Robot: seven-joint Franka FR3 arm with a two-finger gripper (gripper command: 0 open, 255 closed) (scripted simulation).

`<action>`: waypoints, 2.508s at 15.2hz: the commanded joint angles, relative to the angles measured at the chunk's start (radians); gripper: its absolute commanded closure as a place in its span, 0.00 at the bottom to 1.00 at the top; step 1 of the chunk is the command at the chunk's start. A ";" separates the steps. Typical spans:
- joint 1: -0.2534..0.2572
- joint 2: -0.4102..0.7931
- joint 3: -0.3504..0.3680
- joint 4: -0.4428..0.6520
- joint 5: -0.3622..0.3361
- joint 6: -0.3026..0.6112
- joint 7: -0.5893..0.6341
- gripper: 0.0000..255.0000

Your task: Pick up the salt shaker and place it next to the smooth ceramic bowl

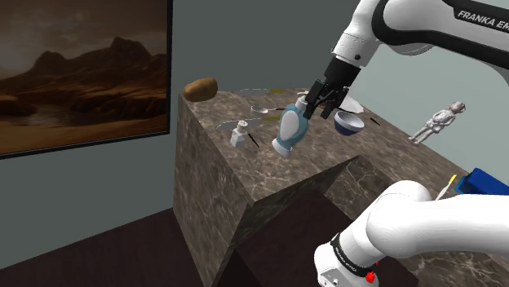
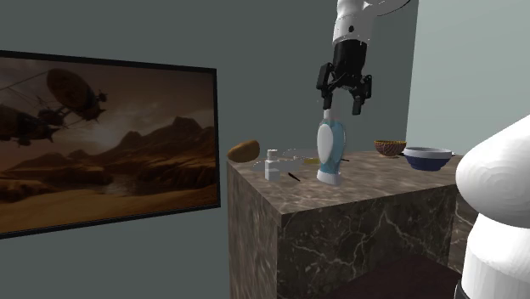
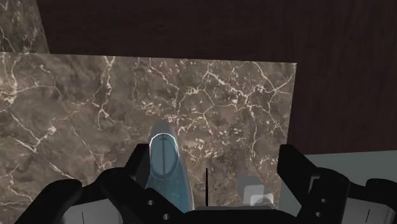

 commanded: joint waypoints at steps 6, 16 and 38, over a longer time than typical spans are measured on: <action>0.017 0.109 0.112 -0.013 -0.007 0.162 0.094 0.00; 0.007 0.430 0.321 0.079 -0.139 0.430 0.335 0.00; -0.004 0.528 0.350 0.042 -0.197 0.562 0.395 1.00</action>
